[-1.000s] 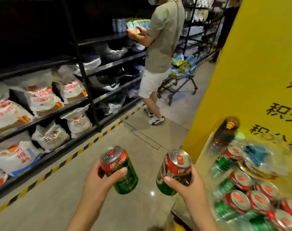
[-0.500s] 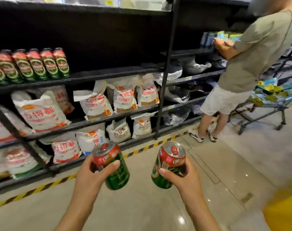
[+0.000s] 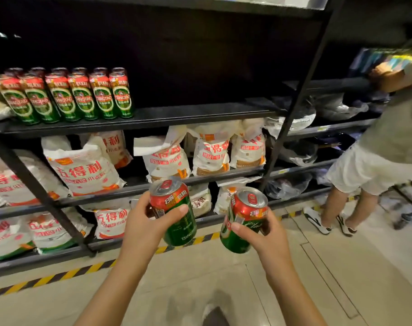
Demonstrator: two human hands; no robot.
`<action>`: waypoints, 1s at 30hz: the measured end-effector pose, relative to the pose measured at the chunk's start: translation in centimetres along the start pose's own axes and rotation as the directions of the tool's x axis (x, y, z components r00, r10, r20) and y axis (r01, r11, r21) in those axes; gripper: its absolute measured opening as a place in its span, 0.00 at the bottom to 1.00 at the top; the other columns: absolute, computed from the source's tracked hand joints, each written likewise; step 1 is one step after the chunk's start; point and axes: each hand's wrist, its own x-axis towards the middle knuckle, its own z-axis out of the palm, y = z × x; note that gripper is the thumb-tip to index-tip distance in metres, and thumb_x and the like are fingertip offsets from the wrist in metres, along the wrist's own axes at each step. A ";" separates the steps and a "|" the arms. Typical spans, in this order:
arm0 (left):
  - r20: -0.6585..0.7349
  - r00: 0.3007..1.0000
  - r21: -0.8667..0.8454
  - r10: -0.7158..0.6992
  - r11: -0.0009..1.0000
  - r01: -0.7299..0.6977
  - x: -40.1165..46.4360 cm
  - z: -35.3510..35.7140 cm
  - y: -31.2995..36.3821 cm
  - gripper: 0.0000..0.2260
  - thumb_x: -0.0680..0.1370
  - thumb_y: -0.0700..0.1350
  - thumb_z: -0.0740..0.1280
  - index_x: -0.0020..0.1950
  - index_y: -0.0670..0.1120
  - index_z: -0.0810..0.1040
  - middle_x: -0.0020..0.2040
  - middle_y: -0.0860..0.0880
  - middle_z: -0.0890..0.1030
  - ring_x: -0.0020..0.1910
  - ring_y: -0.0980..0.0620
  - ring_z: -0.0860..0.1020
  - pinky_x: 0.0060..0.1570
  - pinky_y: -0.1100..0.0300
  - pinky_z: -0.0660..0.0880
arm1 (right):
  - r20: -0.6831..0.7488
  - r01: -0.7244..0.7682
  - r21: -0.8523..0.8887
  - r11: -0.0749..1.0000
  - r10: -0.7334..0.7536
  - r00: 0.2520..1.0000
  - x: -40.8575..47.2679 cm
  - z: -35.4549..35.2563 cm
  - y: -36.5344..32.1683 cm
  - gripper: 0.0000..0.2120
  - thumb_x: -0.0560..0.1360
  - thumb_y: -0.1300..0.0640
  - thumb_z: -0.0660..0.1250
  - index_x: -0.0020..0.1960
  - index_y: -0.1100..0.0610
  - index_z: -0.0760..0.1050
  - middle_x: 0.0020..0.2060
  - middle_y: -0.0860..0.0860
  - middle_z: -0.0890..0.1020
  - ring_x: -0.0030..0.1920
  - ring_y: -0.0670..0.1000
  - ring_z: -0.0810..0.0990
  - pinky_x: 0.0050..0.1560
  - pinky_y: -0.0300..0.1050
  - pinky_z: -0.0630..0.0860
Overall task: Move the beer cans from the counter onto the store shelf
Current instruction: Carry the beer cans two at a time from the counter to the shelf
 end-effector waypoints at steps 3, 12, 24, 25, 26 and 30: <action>-0.034 0.999 -0.003 -0.003 1.000 0.002 5.2 0.8 0.4 0.21 0.62 0.52 0.74 0.53 0.59 0.74 0.52 0.56 0.80 0.53 0.57 0.76 0.47 0.58 0.73 | 0.046 0.007 0.001 1.000 -0.007 0.999 6.7 1.4 -0.4 0.24 0.63 0.60 0.79 0.55 0.46 0.76 0.45 0.44 0.84 0.46 0.38 0.80 0.41 0.31 0.75; -0.247 0.969 -0.015 0.013 1.000 -0.018 18.6 1.1 2.2 0.15 0.69 0.43 0.74 0.49 0.58 0.74 0.48 0.57 0.79 0.46 0.61 0.76 0.40 0.65 0.70 | 0.282 0.092 -0.049 0.995 -0.074 0.956 23.6 7.0 -4.0 0.34 0.58 0.50 0.80 0.62 0.50 0.74 0.52 0.46 0.82 0.46 0.35 0.79 0.39 0.24 0.72; -0.272 0.962 0.020 0.034 0.999 -0.030 38.2 -1.8 1.2 0.23 0.67 0.44 0.76 0.60 0.53 0.74 0.51 0.55 0.80 0.49 0.60 0.77 0.43 0.67 0.72 | 0.296 0.104 -0.088 0.991 -0.073 0.952 40.4 18.1 -4.3 0.27 0.65 0.56 0.78 0.61 0.49 0.73 0.52 0.45 0.81 0.53 0.42 0.79 0.47 0.35 0.75; -0.257 0.966 0.025 0.036 0.999 -0.031 39.8 -1.7 1.1 0.24 0.67 0.44 0.76 0.61 0.52 0.74 0.52 0.55 0.80 0.50 0.60 0.77 0.44 0.66 0.72 | 0.301 0.108 -0.081 0.991 -0.079 0.950 41.6 18.9 -4.4 0.27 0.65 0.57 0.78 0.61 0.49 0.73 0.52 0.45 0.81 0.52 0.42 0.79 0.48 0.35 0.76; -0.240 0.970 0.028 0.042 0.999 -0.036 41.4 -1.6 1.1 0.25 0.67 0.44 0.76 0.61 0.53 0.74 0.52 0.55 0.80 0.50 0.60 0.77 0.46 0.65 0.73 | 0.304 0.113 -0.074 0.991 -0.086 0.949 42.7 19.5 -4.6 0.26 0.66 0.58 0.77 0.61 0.49 0.74 0.52 0.45 0.81 0.51 0.41 0.79 0.48 0.34 0.76; -0.172 0.980 0.037 0.105 0.994 -0.100 46.6 -1.1 1.4 0.23 0.67 0.44 0.76 0.58 0.55 0.73 0.51 0.56 0.80 0.50 0.61 0.78 0.48 0.65 0.74 | 0.299 0.154 -0.032 0.988 -0.138 0.944 46.9 21.7 -4.9 0.23 0.66 0.59 0.77 0.58 0.50 0.75 0.49 0.46 0.83 0.49 0.40 0.81 0.46 0.33 0.77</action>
